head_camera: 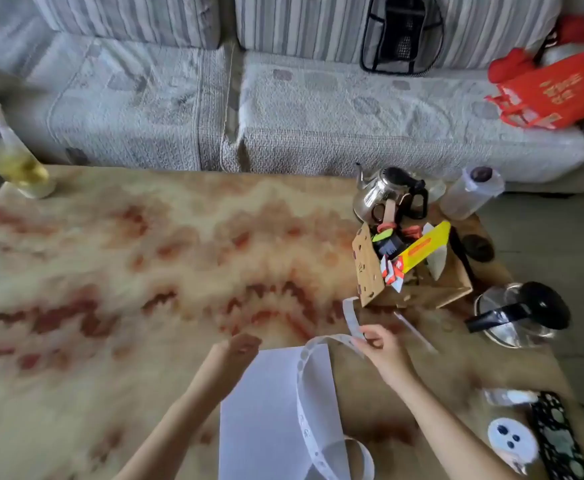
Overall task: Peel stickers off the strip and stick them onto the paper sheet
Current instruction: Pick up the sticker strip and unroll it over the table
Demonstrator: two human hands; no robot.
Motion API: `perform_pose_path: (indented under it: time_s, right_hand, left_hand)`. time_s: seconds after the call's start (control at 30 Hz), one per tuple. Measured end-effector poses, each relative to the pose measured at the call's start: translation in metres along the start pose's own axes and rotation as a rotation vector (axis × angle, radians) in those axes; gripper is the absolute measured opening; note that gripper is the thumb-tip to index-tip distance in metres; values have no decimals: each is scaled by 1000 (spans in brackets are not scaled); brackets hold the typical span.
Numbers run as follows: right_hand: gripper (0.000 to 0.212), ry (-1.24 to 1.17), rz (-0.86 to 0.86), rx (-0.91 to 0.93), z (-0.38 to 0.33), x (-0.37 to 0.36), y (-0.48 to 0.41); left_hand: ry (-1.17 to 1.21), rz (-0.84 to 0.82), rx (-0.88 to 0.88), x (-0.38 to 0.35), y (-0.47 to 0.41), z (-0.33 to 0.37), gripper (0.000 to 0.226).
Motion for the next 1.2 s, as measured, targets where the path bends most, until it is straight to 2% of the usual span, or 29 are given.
perform_pose_path:
  time_s: [0.1,0.2,0.33,0.43,0.53,0.73,0.83,0.93,1.1,1.2]
  right_hand:
    - [17,124,-30,109,15,-7,-23]
    - [4,116,-119,147,29,-14,-37]
    - [8,111,-211,316,6,-24,-41]
    - [5,74,-373,426,-22,-45,-35]
    - [11,77,-388,516,-40,-57,-37]
    - [19,163,-353,664,-38,-68,-50]
    - [20,179,-337,718,-25,-71,-55]
    - [19,85,-356,740,-16,-72,-47]
    - [22,128,-403,745,-16,-66,-11]
    - [23,93,-384,729,-16,-54,5]
  left_hand:
    - [-2,18,-123,-16,-25,1,19]
    - [9,8,-205,-31,-47,6,20]
    - [41,-35,-385,-42,-65,26,23]
    - [90,-192,-479,-51,-73,44,30]
    - [-11,-281,-522,-55,-84,47,43]
    - [-165,-287,-607,-52,-95,29,19]
    - [-177,-236,-652,-51,-96,17,21]
    - [-149,-153,-640,-46,-87,3,18]
    - [-13,-85,-657,-38,-33,-8,15]
    - [10,11,-659,-31,0,-20,18]
Point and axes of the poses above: each hand's wrist, its own y-axis away from the middle knuckle, its own x-axis out of the back of the hand, z = x × y, the point moved 6 cm from there along -y, towards the middle knuckle, and after that the axes turned 11 degrees about -z, right-handed, at the moved point
